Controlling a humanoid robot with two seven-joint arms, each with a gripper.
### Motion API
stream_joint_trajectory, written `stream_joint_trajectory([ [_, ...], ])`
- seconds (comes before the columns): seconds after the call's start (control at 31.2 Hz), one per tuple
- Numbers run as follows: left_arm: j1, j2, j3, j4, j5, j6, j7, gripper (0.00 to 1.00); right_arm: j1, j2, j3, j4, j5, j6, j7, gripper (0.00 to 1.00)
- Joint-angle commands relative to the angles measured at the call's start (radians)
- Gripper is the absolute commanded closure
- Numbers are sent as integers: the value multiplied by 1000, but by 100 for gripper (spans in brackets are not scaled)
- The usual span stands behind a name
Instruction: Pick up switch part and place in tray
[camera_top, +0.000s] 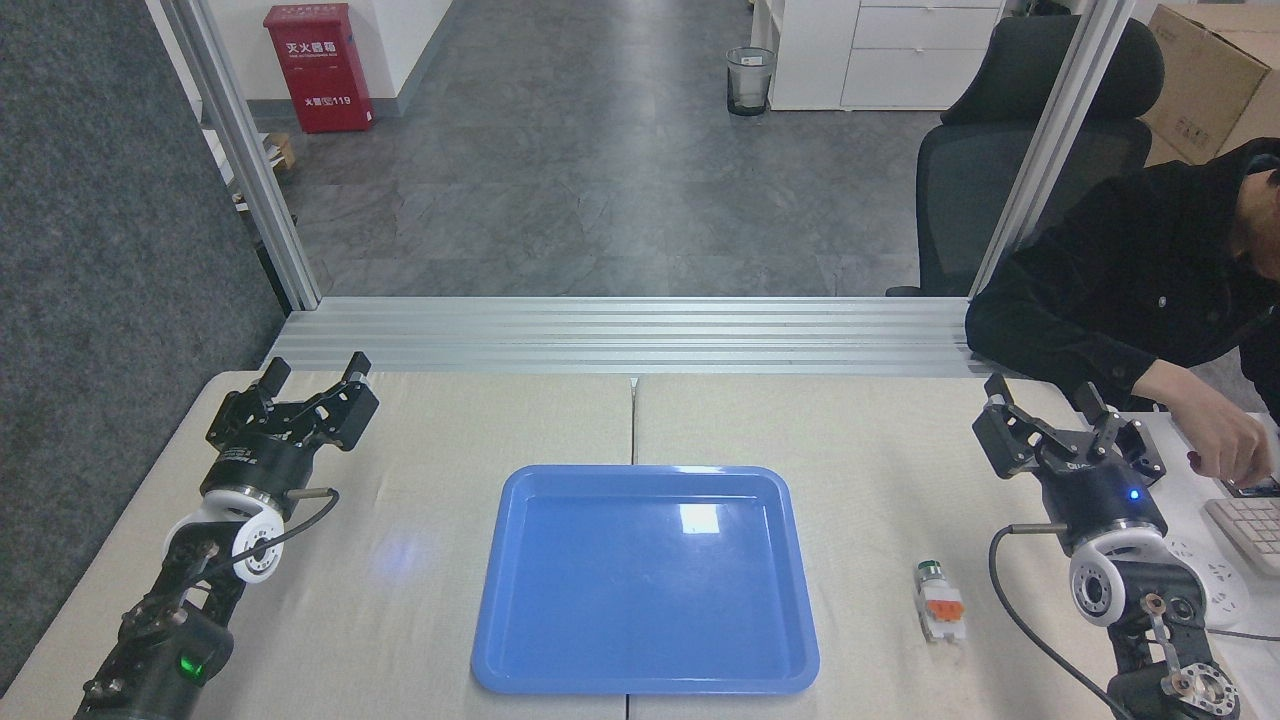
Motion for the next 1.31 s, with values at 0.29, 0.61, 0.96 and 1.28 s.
stream_joint_trajectory([
  [0.29, -1, 0, 0, 0, 0, 0, 0, 0, 0, 2, 3, -1, 0, -1, -1, 0],
  [0.61, -1, 0, 0, 0, 0, 0, 0, 0, 0, 0, 4, -1, 0, -3, -1, 0],
  [0.96, -1, 0, 0, 0, 0, 0, 0, 0, -1, 0, 4, -1, 0, -3, -3, 0],
  [1.28, 1, 0, 0, 0, 0, 0, 0, 0, 0, 0, 4, -1, 3, -4, -4, 0],
])
